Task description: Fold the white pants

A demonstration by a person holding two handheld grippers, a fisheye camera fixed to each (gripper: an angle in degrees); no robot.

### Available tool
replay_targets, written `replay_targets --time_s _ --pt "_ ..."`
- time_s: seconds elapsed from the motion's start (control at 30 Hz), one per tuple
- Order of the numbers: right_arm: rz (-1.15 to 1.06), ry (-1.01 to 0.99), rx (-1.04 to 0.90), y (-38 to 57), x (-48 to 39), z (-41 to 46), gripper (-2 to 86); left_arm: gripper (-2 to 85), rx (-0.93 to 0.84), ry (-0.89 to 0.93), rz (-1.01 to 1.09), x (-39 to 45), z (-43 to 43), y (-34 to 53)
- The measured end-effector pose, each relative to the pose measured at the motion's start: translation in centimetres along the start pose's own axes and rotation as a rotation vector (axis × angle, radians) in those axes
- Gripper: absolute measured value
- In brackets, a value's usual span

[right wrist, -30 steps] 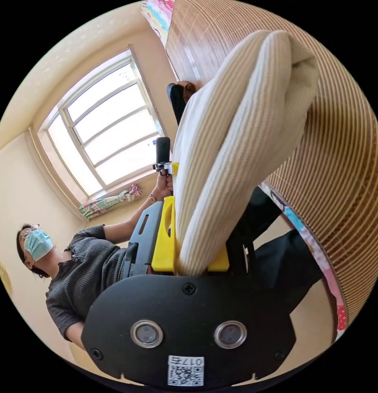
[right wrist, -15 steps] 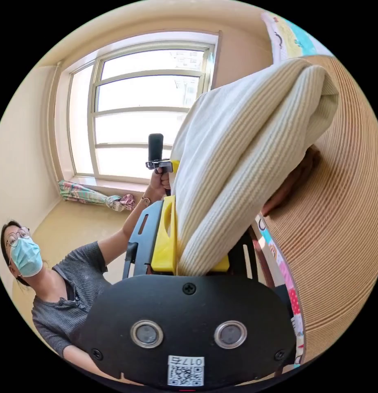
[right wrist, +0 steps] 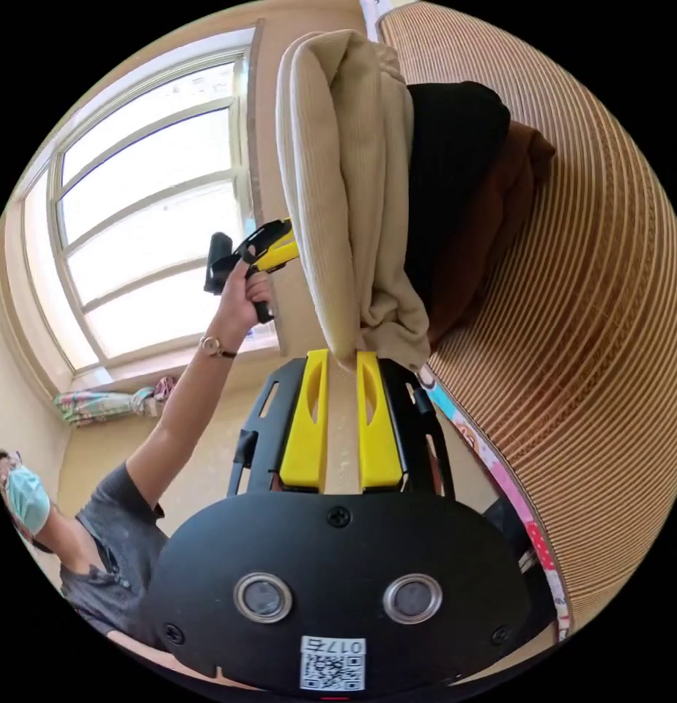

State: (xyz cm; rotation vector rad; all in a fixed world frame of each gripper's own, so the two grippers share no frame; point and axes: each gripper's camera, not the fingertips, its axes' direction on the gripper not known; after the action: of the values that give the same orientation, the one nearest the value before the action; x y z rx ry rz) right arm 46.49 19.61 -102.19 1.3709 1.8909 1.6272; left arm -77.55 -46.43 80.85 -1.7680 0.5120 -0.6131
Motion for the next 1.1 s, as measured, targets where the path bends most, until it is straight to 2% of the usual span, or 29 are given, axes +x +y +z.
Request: replay_targets --time_s 0.13,0.2,0.3,0.4,0.47,0.53,0.57,0.7,0.8,0.93,1.0,1.07,1.1 --pt "0.025 0.153 -0.121 8.0 2.8 -3.4 1.9 11.2 0.228 0.017 0.114 -0.7 0.2 4.8" --pt "0.13 0.22 -0.105 12.2 4.7 -6.0 1.3 12.0 0.352 0.143 0.098 -1.8 -0.6 8.1" --pt "0.325 0.257 0.011 19.6 6.7 -10.9 0.9 12.6 0.484 0.235 -0.015 -3.2 -0.8 13.1" --pt "0.401 0.254 0.187 25.7 5.8 -14.7 0.7 12.5 0.59 0.17 -0.016 -2.2 0.4 17.9" --pt "0.42 0.278 0.273 28.9 4.6 -16.3 0.6 11.8 0.576 0.143 0.039 -1.0 2.3 19.0" --pt "0.423 0.283 0.302 30.3 4.1 -16.8 0.6 11.1 0.436 0.172 -0.001 -1.0 5.5 18.1" --pt "0.411 0.276 0.302 30.7 4.0 -16.8 0.6 9.3 0.321 0.163 -0.109 -1.8 8.1 17.4" --pt "0.32 0.319 0.259 31.1 3.1 -16.4 0.5 8.1 0.362 0.214 -0.268 -2.5 10.1 18.5" --pt "0.284 0.491 0.205 31.7 2.9 -16.0 0.4 8.1 0.4 0.101 -0.278 0.5 9.6 20.3" --pt "0.283 0.81 0.195 34.3 3.4 -16.1 0.4 7.9 0.4 0.103 -0.131 5.5 10.8 23.3" --pt "0.275 1.021 0.264 36.5 3.0 -16.8 0.4 7.8 0.304 0.09 -0.035 9.8 13.3 25.2" --pt "0.302 1.317 0.408 40.3 2.9 -18.4 0.3 7.4 0.225 0.079 0.025 13.2 15.8 26.8" --pt "0.325 1.385 0.457 41.4 3.0 -19.0 0.3 7.3 0.177 0.077 0.05 15.5 17.6 28.0"
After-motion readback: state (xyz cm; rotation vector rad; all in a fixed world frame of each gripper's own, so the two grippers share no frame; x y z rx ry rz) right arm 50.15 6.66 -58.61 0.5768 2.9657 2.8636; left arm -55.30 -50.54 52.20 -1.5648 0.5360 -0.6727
